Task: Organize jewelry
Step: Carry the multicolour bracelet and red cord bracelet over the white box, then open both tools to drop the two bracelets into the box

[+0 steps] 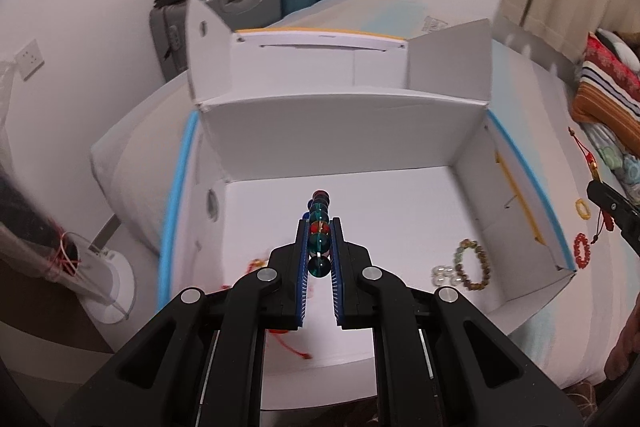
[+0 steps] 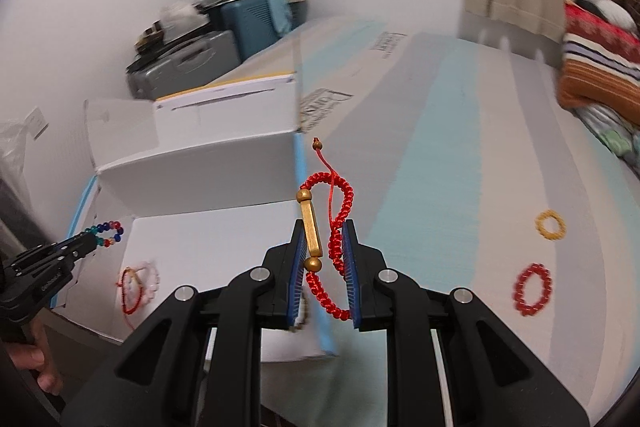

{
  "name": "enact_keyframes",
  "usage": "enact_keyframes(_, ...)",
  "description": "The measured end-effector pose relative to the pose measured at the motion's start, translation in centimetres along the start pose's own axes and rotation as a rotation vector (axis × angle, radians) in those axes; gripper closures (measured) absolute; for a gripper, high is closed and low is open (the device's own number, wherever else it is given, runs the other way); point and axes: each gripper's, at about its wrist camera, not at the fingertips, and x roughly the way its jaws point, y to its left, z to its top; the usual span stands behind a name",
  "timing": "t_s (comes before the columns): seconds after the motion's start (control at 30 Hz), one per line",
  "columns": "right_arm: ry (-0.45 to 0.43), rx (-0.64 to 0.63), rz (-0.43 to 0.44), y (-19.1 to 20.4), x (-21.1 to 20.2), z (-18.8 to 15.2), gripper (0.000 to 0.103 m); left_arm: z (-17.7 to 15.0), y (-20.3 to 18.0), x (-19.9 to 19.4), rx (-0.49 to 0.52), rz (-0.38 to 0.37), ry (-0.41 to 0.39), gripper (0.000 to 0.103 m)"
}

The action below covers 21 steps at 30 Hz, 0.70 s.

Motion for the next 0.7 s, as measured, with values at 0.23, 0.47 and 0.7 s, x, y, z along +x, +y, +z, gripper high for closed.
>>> enact_keyframes(0.23, 0.057, -0.061, 0.04, 4.4, 2.3, -0.8, 0.086, -0.5, 2.3, 0.6, -0.028, 0.019, 0.015, 0.094)
enact_keyframes(0.47, 0.125, -0.089, 0.051, 6.6, 4.8, -1.9, 0.086, -1.1, 3.4, 2.0, -0.04, 0.033, 0.054, 0.094)
enact_keyframes(0.7, 0.168, -0.096, 0.04, 7.1, 6.3, -2.4, 0.081, -1.5, 3.4, 3.0, -0.033, 0.03, 0.08, 0.094)
